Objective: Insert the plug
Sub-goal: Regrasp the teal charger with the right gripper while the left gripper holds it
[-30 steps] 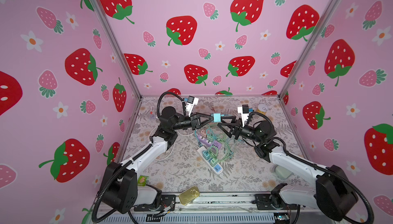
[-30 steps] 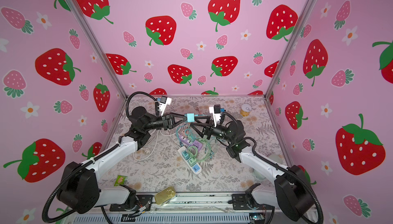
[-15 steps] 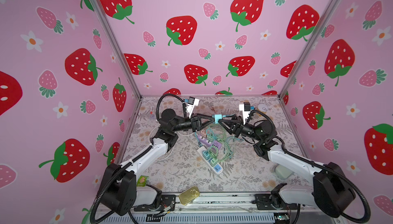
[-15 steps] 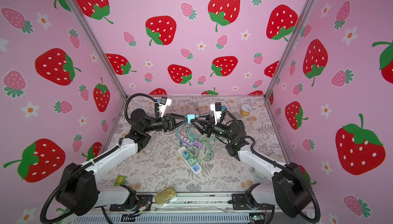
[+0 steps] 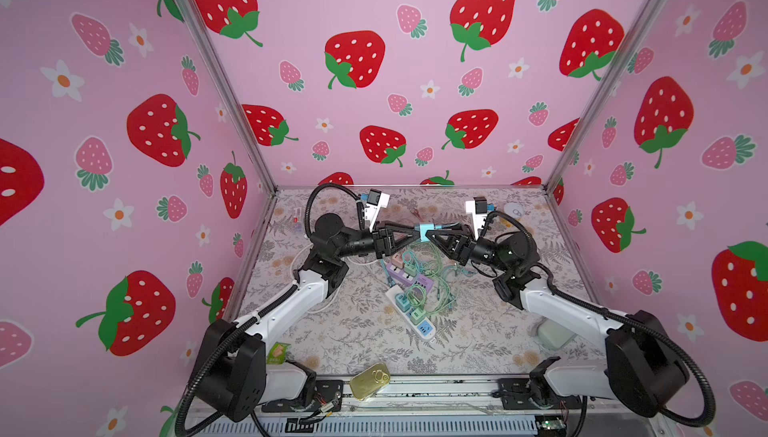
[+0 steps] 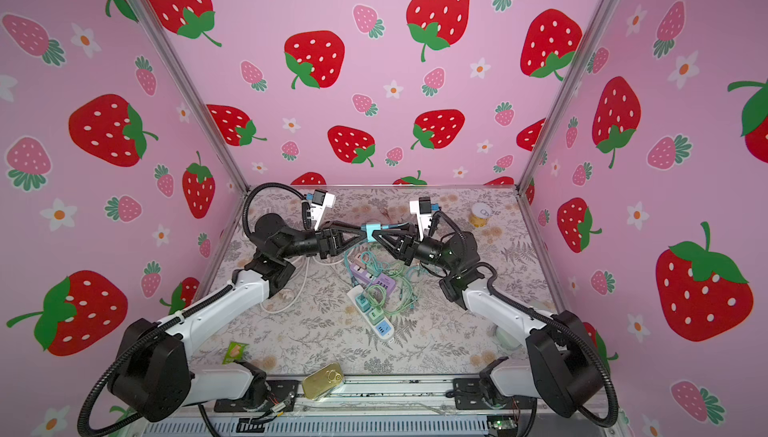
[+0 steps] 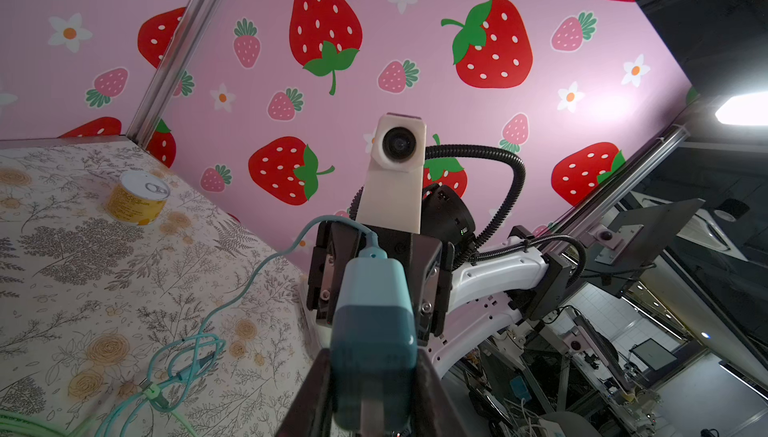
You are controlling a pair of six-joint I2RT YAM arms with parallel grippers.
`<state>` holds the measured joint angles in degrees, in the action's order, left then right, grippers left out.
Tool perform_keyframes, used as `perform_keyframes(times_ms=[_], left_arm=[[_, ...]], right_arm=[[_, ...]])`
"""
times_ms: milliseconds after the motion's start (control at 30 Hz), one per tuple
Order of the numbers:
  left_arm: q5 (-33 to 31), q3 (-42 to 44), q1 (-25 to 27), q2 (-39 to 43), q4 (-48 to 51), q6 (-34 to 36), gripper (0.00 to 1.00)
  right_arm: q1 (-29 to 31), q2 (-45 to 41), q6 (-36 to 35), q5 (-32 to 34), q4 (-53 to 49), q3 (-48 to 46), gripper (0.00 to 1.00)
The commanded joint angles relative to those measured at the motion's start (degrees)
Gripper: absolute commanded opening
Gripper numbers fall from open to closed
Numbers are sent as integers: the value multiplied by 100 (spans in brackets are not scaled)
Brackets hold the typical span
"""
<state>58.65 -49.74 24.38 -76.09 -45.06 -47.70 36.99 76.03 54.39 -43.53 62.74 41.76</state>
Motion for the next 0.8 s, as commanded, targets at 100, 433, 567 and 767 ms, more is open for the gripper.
perform_keyframes(times_ms=[100,433,567,767], left_arm=[[67,-9,35,104,-21,68,1],[-77,-10,34,291,537,393,36],[-197,22,21,508,1027,708,48],[-290,66,-72,757,1658,1042,54]], right_arm=[[10,-18,154,-237,484,237,19],[10,-331,-878,-90,-1185,482,7],[10,-598,-1734,168,-2683,840,4],[10,-876,-2578,533,-4304,1255,4]])
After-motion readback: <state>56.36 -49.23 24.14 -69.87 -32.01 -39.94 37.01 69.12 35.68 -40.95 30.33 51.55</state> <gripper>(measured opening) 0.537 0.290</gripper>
